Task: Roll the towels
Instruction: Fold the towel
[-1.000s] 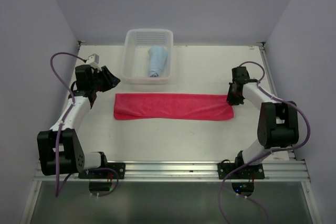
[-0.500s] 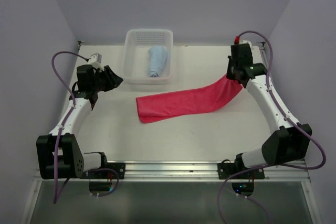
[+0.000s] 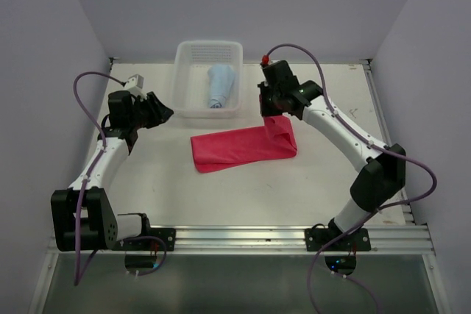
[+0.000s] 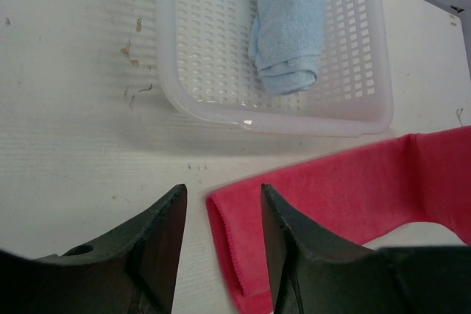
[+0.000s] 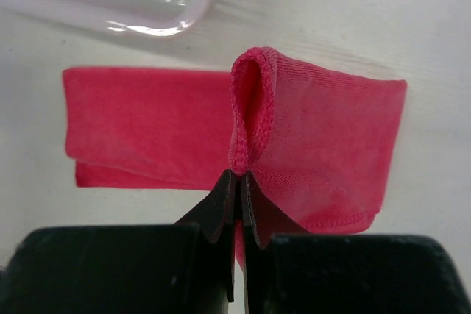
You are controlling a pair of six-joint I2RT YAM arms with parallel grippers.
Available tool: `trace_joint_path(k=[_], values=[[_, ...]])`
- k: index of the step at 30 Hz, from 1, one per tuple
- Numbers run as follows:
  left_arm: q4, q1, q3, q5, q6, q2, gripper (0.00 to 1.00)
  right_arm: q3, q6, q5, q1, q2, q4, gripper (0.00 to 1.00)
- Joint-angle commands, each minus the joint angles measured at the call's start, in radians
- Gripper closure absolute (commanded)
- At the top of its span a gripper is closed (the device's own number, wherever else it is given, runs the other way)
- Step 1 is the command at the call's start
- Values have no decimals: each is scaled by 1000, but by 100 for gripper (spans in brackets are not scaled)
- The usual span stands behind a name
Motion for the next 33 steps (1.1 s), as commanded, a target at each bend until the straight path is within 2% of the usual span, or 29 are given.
trace_joint_path(k=[1, 15, 28, 30, 31, 33], values=[[27, -7, 4, 26, 20, -24, 51, 98, 78, -96, 73, 51, 28, 100], [24, -15, 2, 26, 22, -29, 50, 236, 188, -217, 257, 333, 164, 100], [31, -13, -1, 44, 14, -21, 49, 289, 226, -291, 312, 471, 192, 99], [31, -13, -1, 46, 14, -23, 49, 292, 236, -315, 315, 490, 219, 93], [31, -15, -1, 44, 14, -26, 49, 295, 246, -337, 314, 509, 227, 83], [30, -15, -1, 40, 16, -27, 49, 312, 250, -355, 315, 526, 242, 76]])
